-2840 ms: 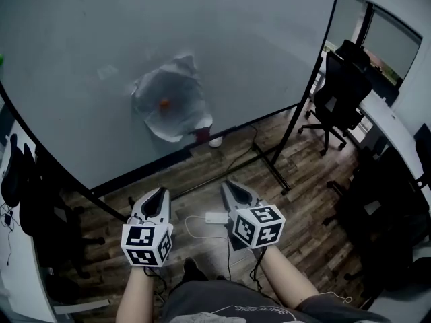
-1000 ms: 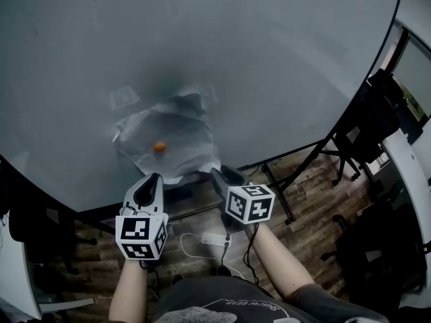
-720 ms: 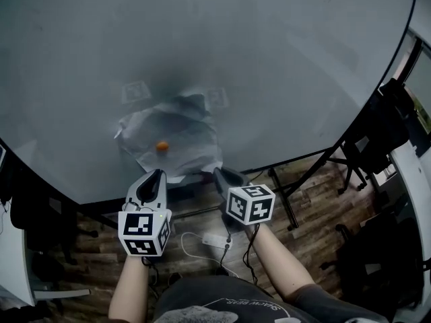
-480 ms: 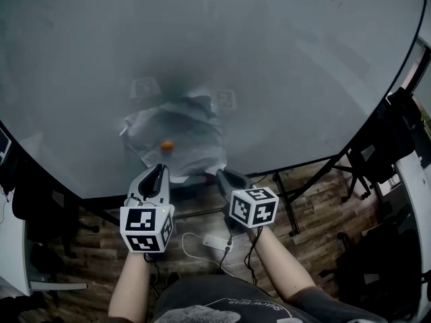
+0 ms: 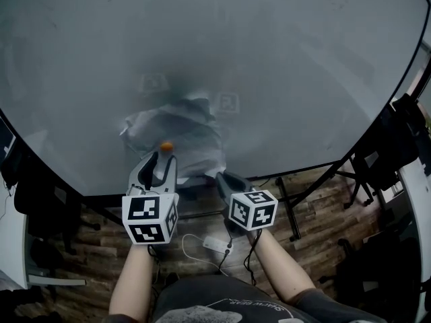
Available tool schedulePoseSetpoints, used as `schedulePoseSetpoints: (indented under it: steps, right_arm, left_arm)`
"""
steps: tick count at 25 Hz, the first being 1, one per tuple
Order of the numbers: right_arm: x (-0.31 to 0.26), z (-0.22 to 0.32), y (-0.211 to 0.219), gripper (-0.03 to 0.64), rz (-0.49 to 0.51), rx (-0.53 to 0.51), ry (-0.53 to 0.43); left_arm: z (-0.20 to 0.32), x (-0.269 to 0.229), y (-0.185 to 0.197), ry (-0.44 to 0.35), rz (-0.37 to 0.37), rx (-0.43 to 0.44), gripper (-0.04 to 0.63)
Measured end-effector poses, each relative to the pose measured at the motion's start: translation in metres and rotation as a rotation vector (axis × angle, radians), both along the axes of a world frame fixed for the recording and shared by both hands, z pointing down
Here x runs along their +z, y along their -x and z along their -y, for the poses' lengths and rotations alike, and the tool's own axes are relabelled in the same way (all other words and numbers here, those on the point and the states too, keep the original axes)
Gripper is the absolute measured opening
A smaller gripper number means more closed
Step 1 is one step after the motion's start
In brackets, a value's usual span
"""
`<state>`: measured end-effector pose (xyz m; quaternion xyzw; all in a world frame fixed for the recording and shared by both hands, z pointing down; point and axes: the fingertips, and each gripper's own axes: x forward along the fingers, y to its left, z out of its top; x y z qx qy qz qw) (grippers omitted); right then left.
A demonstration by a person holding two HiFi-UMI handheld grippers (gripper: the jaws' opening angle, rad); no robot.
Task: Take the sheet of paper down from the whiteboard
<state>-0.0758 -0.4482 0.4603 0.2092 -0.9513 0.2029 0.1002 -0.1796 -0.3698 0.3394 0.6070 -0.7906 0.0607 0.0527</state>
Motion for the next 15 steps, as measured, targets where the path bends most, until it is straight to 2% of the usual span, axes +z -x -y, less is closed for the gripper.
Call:
schedulePoseSetpoints:
  steps: [5,15]
  right_arm:
    - [0.0,-0.001,0.001,0.031,0.003,-0.011,0.006]
    - [0.004,0.004,-0.002,0.031,-0.002,-0.018,0.009]
  left_arm:
    - [0.008,-0.007,0.003,0.004,0.001,-0.037,0.193]
    - [0.017,-0.008,0.01,-0.01,0.037,-0.163,0.198]
